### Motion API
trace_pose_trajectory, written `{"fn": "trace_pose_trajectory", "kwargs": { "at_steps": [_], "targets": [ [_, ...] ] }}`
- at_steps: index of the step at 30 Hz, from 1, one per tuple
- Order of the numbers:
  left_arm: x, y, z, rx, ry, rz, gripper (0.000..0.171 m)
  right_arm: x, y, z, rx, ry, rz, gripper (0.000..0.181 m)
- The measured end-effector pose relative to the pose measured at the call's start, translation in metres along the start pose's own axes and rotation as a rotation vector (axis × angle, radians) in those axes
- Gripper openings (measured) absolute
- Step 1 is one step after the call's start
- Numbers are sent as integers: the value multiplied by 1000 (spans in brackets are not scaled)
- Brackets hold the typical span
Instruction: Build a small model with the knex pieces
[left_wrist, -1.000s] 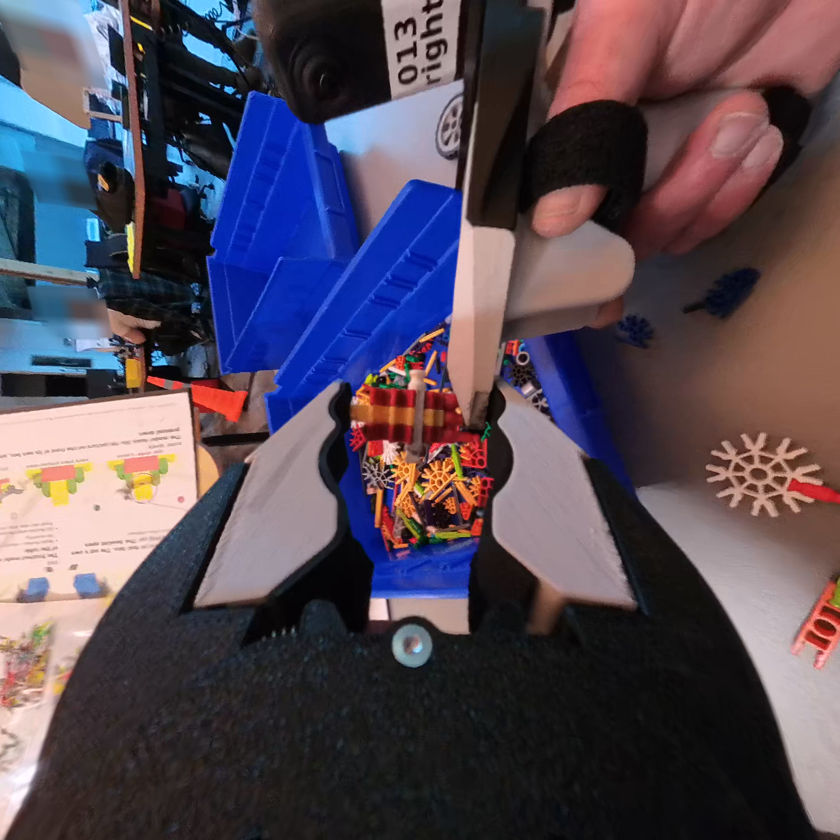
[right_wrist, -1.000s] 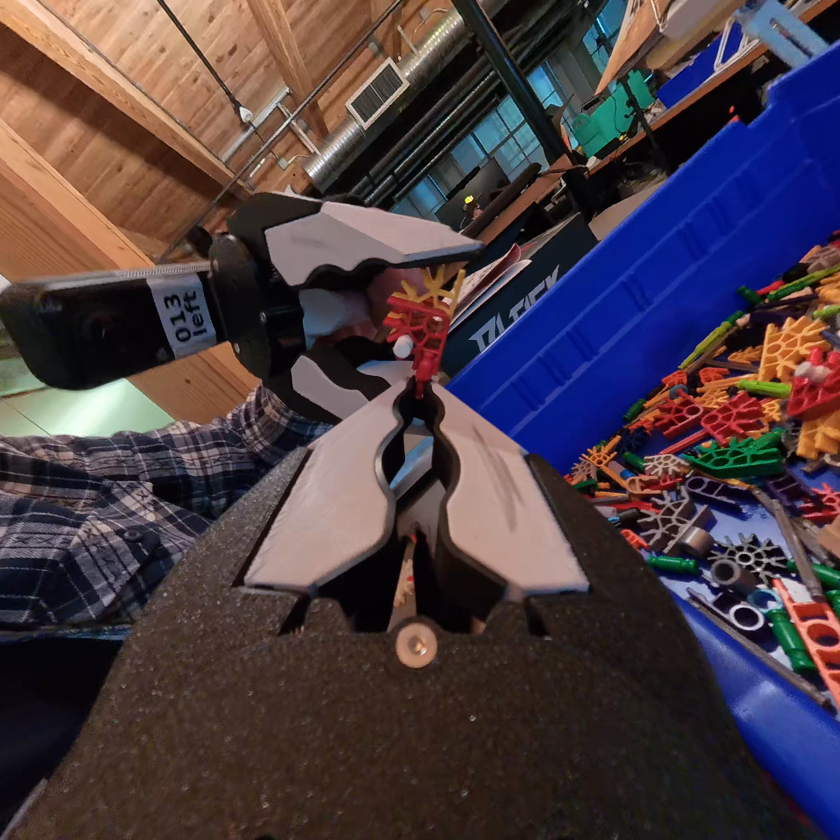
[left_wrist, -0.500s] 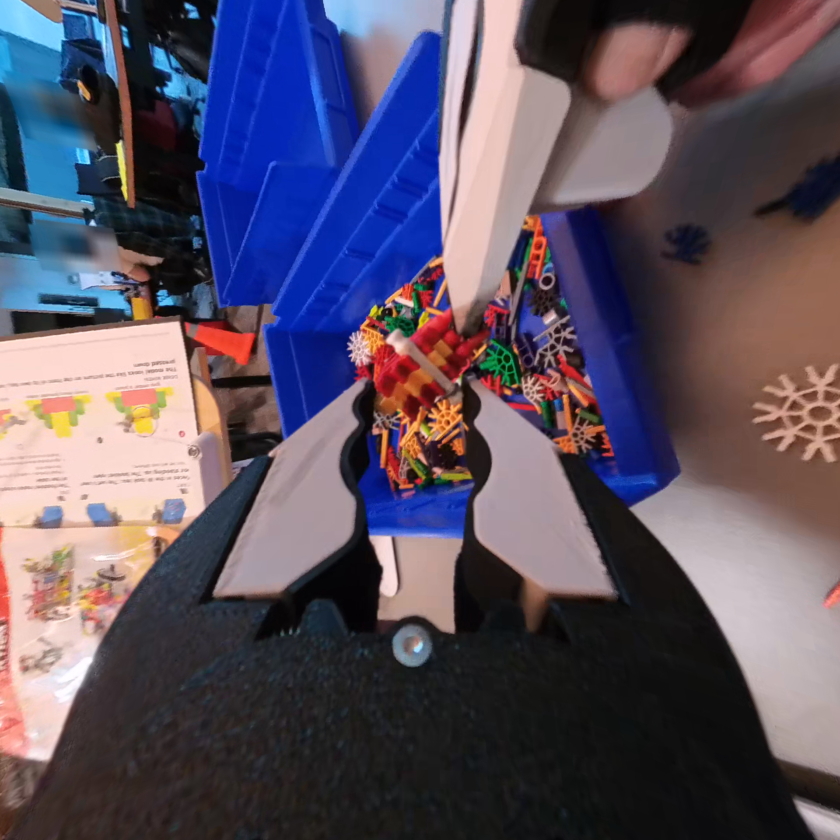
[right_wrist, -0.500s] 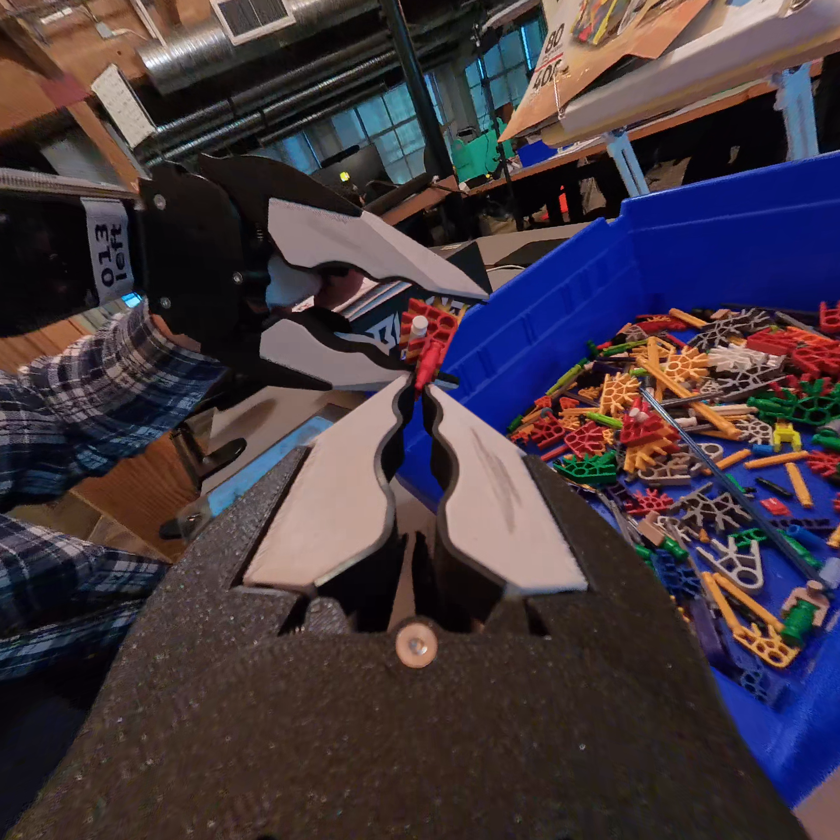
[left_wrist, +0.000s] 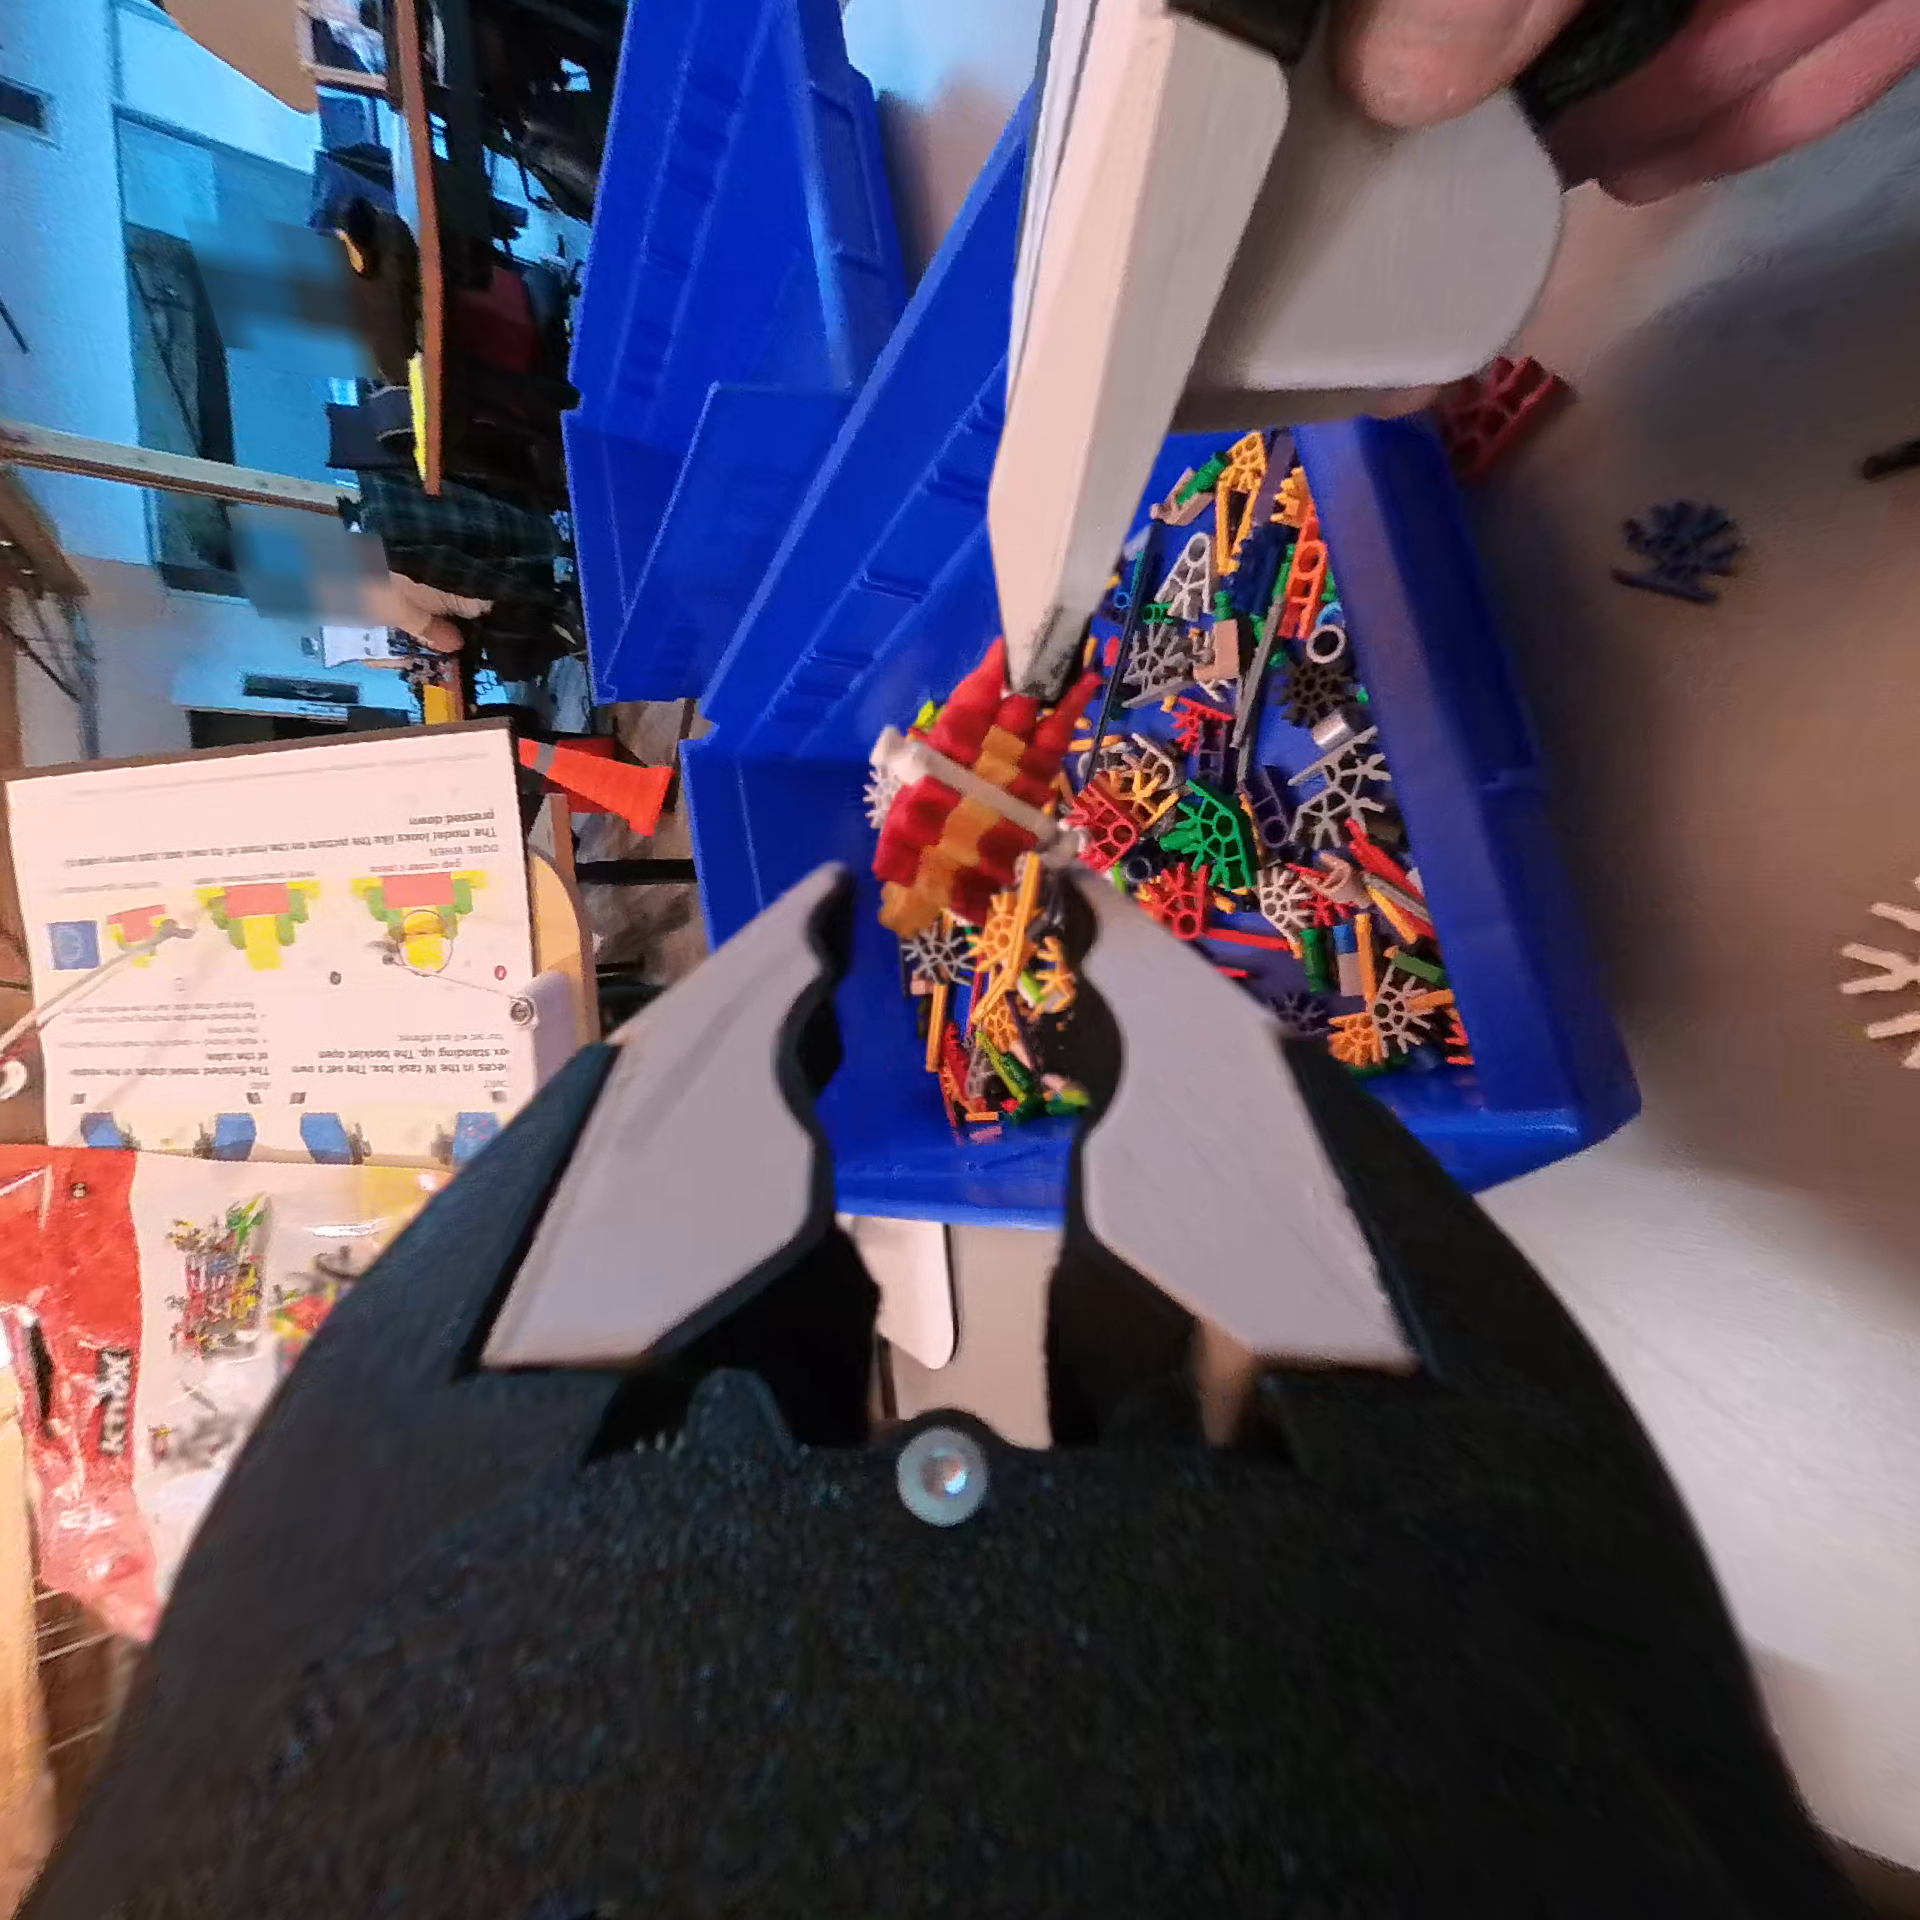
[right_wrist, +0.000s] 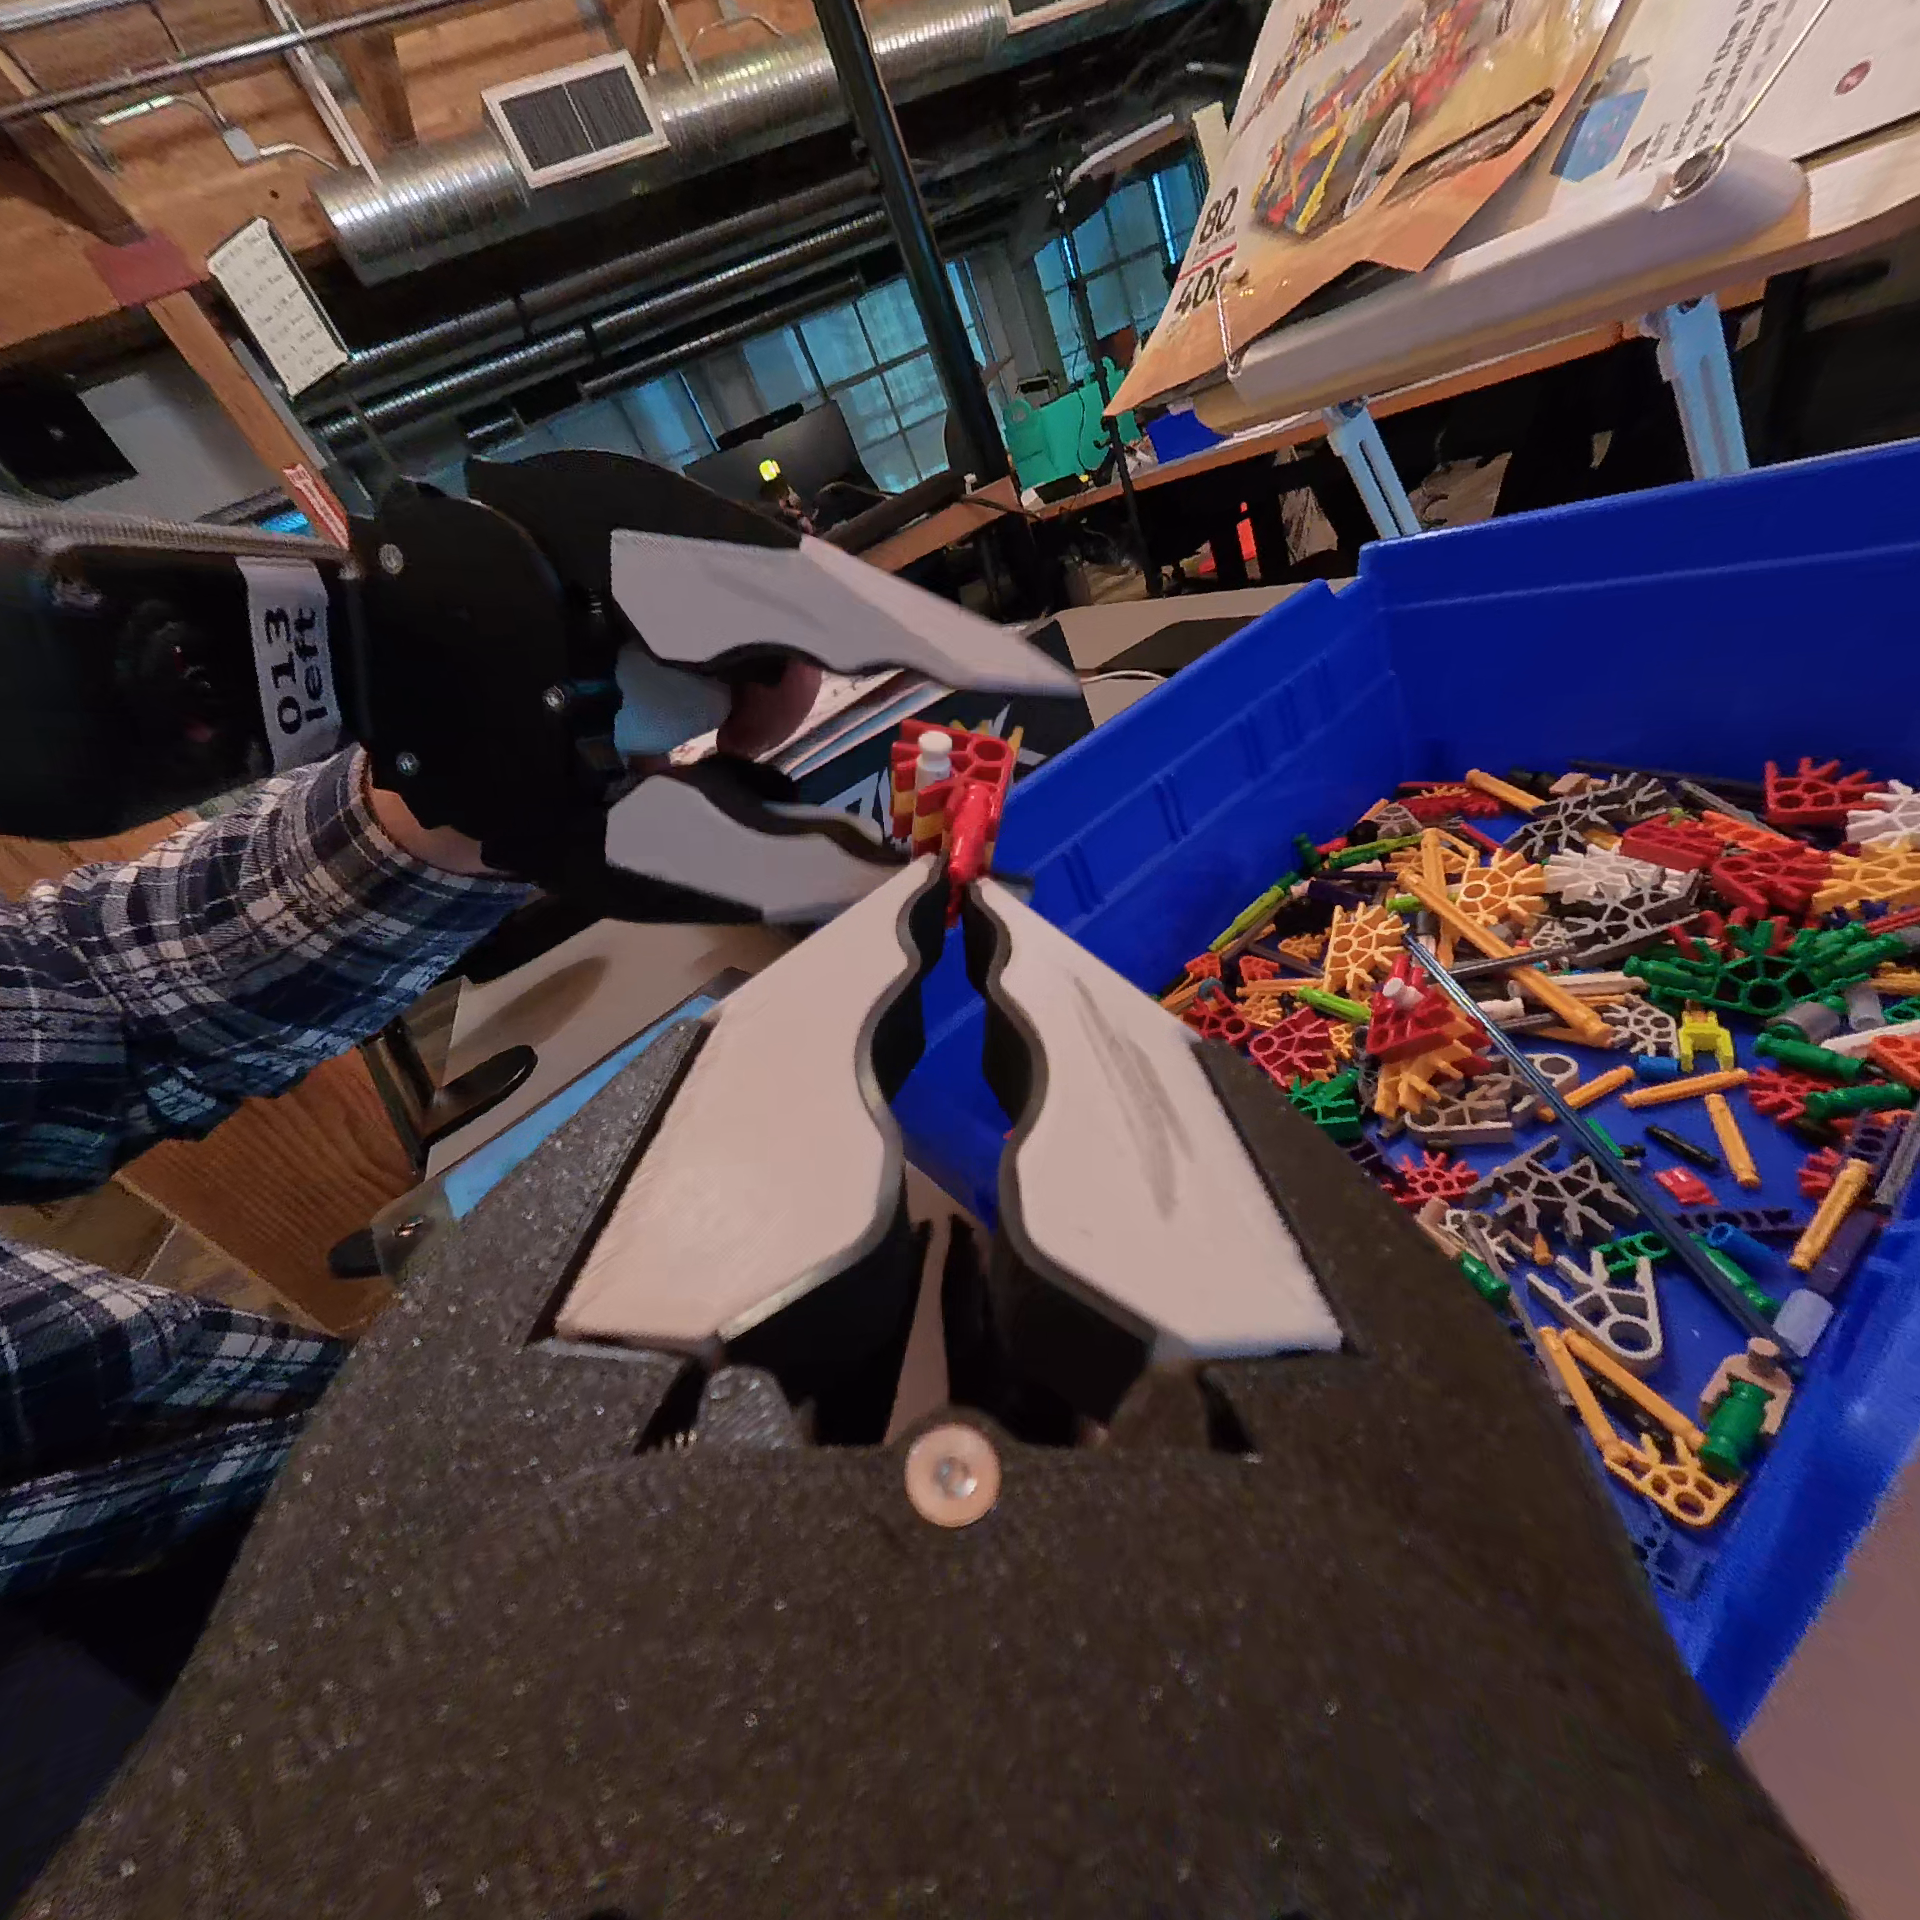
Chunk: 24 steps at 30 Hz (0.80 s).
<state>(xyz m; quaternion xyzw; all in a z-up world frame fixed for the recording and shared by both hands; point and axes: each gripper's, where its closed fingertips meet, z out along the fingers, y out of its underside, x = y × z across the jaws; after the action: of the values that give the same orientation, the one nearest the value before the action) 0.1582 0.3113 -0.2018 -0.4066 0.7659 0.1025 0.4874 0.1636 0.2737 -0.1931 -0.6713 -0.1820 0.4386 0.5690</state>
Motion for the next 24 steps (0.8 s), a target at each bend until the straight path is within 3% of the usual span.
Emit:
{"fn": "trace_pose_trajectory", "kwargs": {
  "at_steps": [1,2,3,5,7,10,13,16,19,24],
  "targets": [
    [0,1,0,-12,-13,28,62,0,-1,0,3,-1,-3,1],
    [-1,1,1,-31,-35,71,83,0,0,0,-5,1,-7,0],
    [-1,-1,0,-34,-52,105,93,1,1,1,-13,4,-7,1],
    [4,-9,0,-23,-45,178,75,-1,3,2,-24,-8,-5,0],
    [9,-11,2,-29,-41,237,41,-3,5,3,-39,-6,-17,0],
    [5,-13,2,-16,-39,197,30,-4,4,4,-31,-14,-14,1],
    [0,-15,2,-3,-17,84,29,-3,-7,2,21,32,-61,3],
    [-7,-14,3,33,28,-139,29,-3,-15,-1,45,90,-145,19],
    [-9,-9,4,55,86,-303,29,-2,-18,-2,14,202,-326,22],
    [2,-7,6,65,215,-428,29,-4,-13,5,-83,329,-611,23]
  ]
}}
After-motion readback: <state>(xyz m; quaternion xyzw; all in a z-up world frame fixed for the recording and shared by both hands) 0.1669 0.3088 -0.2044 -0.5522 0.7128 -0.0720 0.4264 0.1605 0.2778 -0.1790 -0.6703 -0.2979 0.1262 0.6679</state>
